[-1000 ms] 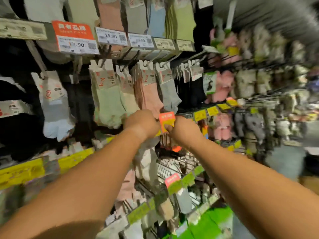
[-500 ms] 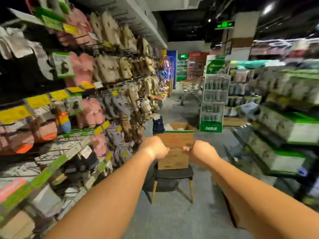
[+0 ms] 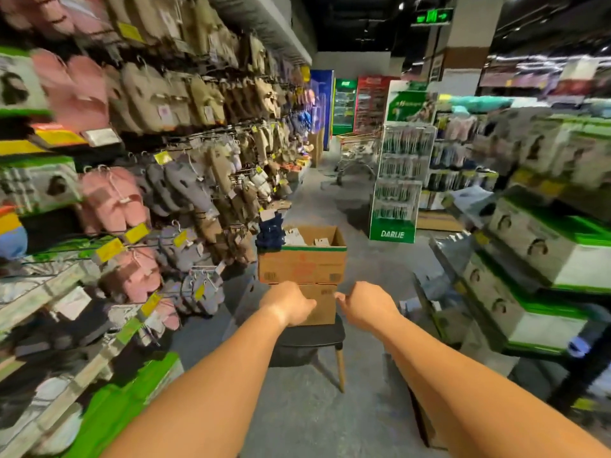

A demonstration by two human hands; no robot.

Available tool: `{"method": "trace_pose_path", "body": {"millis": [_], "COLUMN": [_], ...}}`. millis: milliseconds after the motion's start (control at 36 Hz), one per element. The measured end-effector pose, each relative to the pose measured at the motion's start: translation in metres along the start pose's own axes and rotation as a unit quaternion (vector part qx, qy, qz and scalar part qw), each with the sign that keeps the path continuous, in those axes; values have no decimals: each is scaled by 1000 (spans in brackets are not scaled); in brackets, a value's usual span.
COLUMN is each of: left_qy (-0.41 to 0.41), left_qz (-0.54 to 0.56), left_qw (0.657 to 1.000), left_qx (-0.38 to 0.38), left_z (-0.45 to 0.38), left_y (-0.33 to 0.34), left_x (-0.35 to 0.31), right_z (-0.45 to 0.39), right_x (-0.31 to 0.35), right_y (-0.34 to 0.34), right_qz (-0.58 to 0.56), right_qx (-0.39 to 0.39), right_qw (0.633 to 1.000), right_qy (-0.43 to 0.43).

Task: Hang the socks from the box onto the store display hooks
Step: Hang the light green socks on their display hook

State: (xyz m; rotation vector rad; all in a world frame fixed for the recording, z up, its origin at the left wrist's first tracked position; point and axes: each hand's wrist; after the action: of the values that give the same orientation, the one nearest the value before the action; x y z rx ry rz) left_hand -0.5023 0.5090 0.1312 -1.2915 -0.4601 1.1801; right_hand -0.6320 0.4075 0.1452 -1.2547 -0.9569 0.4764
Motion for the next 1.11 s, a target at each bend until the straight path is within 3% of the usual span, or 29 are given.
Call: {"method": "trace_pose_path", "body": {"millis": [389,583,722,917,1111], "left_qy": [2,-5,-31,-118,-135], "left_qz": [19,49,126,285,271], "left_qw": [999,996,989,949,951], "left_qx": [46,68,65,61,69], "left_z": [-222,-325,-387,-472,-543], "left_y": [18,31,39,45,48], "left_x": [-84,-126,-150,-176,-197], "right_z": [-208,-316,-384,-468,-548], "right_x": [-65,-111,-144,-186,-199], "right_y": [41,53,60,71,99], "right_qz": [-57,-74,-94,-167,-209], "right_qx": [10,9,25,2,14], "right_qw": [998,997,995,986,976], "right_qy": [37,15,-5,26,61]}}
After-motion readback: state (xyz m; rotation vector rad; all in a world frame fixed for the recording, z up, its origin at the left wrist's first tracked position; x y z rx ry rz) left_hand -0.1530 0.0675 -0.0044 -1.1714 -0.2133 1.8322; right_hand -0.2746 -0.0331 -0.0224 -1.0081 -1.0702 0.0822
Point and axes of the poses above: each hand's wrist, its own z-axis away from the middle knuckle, its own y-axis out of the palm, x = y × z, and after that the axes turned 15 degrees about -y, right-handed
